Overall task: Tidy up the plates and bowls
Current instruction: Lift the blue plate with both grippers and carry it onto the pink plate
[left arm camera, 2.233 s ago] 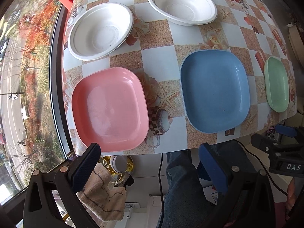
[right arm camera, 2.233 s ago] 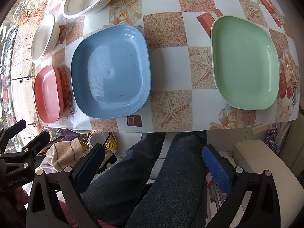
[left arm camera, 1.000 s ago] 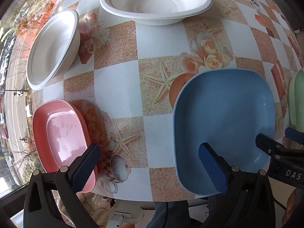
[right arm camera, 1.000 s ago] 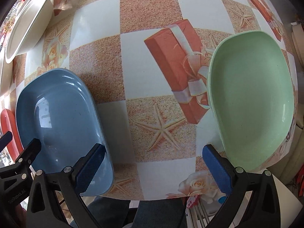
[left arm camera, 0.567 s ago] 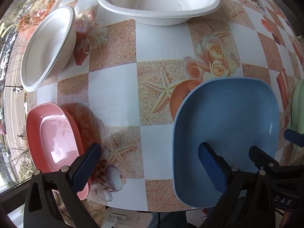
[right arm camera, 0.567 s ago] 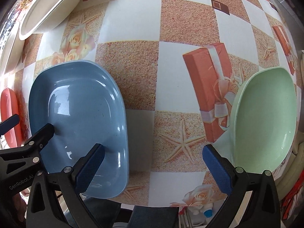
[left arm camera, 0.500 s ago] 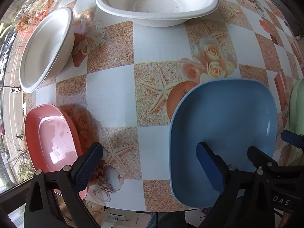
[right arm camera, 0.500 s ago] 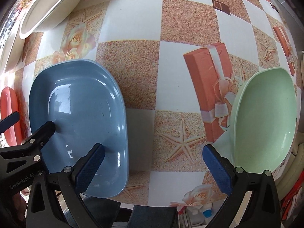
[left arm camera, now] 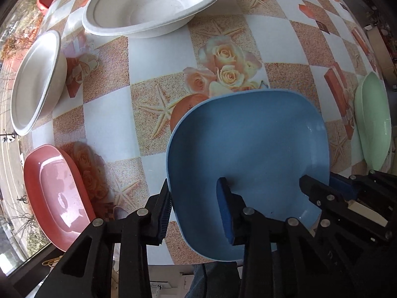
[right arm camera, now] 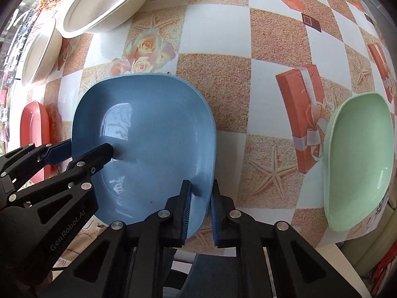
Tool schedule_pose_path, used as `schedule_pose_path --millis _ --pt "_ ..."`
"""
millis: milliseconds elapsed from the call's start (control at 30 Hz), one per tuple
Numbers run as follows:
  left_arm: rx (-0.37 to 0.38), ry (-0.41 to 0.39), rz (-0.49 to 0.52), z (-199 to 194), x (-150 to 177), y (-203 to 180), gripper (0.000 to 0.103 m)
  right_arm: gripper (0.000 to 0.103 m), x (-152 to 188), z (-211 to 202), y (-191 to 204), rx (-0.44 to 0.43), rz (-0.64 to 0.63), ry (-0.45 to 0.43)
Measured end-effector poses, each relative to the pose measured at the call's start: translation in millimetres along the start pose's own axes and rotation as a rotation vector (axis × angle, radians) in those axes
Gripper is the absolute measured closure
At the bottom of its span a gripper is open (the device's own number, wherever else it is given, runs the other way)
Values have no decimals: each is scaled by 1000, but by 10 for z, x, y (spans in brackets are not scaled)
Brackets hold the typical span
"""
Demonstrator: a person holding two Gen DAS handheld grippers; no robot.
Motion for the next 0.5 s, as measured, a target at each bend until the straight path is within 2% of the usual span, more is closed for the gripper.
schedule_pose_path --millis 200,433,500 --pt "4 29 18 99 191 77 65 87 71 -28 22 -35 42 28" --pt "-11 28 66 68 282 41 65 87 192 -75 158 -58 42 42" --pt "-10 22 73 44 414 149 65 87 192 -98 170 -57 47 38"
Point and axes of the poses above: each gripper's, at about its wrist camera, not at the fingertips, and z roughly the way its jaws point, y to its left, x to its underside, the point moved 3 cm from there along z, roughly the way its jaws point, and after that the axes turned 3 degrees about -y, right-handed, at the moved point
